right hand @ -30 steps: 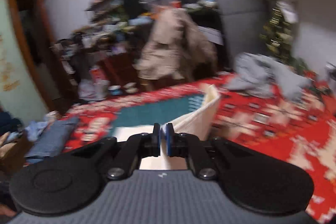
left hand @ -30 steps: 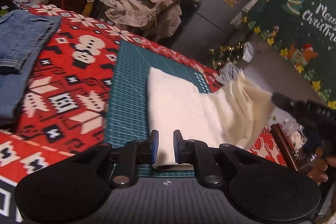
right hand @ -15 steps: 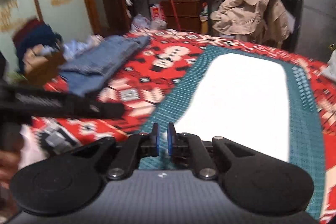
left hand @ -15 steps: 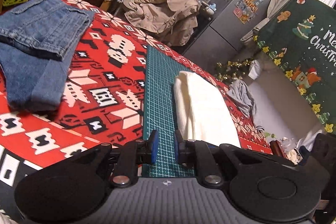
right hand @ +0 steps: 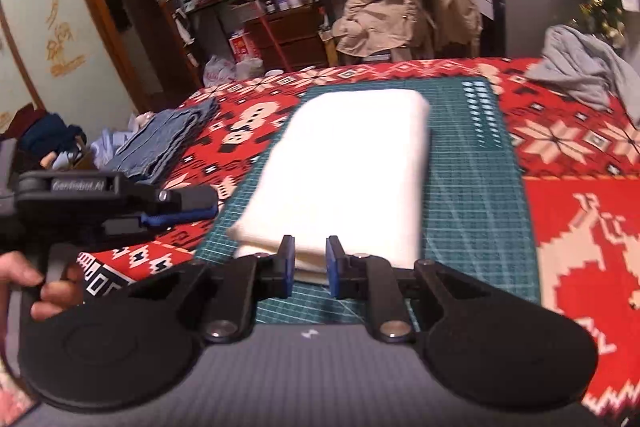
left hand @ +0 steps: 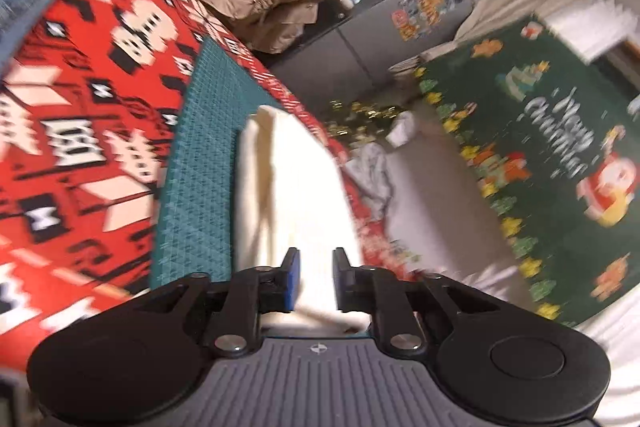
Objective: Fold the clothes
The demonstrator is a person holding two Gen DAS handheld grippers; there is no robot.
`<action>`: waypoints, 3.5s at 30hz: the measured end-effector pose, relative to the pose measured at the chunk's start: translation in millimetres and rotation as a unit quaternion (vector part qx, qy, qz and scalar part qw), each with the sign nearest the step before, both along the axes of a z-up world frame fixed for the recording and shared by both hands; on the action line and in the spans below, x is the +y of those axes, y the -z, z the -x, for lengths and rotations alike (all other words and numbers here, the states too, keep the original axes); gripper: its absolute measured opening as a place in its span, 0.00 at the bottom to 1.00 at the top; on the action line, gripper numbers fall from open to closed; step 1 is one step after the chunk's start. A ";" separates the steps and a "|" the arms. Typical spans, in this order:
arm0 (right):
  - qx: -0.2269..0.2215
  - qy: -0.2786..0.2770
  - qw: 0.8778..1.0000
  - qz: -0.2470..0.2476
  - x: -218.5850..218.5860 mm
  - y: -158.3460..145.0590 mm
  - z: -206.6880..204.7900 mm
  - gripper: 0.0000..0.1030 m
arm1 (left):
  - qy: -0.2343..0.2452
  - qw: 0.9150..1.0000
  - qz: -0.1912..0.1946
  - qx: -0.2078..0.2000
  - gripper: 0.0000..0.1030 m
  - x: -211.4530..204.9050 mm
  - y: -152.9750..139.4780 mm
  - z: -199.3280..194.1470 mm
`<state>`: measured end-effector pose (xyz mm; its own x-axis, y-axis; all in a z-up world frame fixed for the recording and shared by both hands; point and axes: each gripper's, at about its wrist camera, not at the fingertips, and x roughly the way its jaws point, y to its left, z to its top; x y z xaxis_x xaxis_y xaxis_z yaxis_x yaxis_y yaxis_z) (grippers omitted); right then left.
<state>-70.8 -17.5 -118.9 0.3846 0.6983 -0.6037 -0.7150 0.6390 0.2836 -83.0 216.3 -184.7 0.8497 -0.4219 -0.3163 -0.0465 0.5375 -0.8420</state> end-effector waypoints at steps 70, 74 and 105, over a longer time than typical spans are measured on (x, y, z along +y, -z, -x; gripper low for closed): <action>-0.003 -0.040 0.998 0.037 26.2 14.7 12.7 0.13 | 0.030 0.998 0.010 0.049 0.04 8.4 17.8 6.2; -0.013 -0.006 0.998 0.062 21.2 21.3 5.6 0.09 | 0.033 0.998 -0.003 0.057 0.04 5.0 17.5 3.7; 0.010 0.077 0.997 -0.021 -33.4 -17.2 -100.3 0.12 | 0.008 0.994 -0.001 0.107 0.37 52.7 -6.0 -153.5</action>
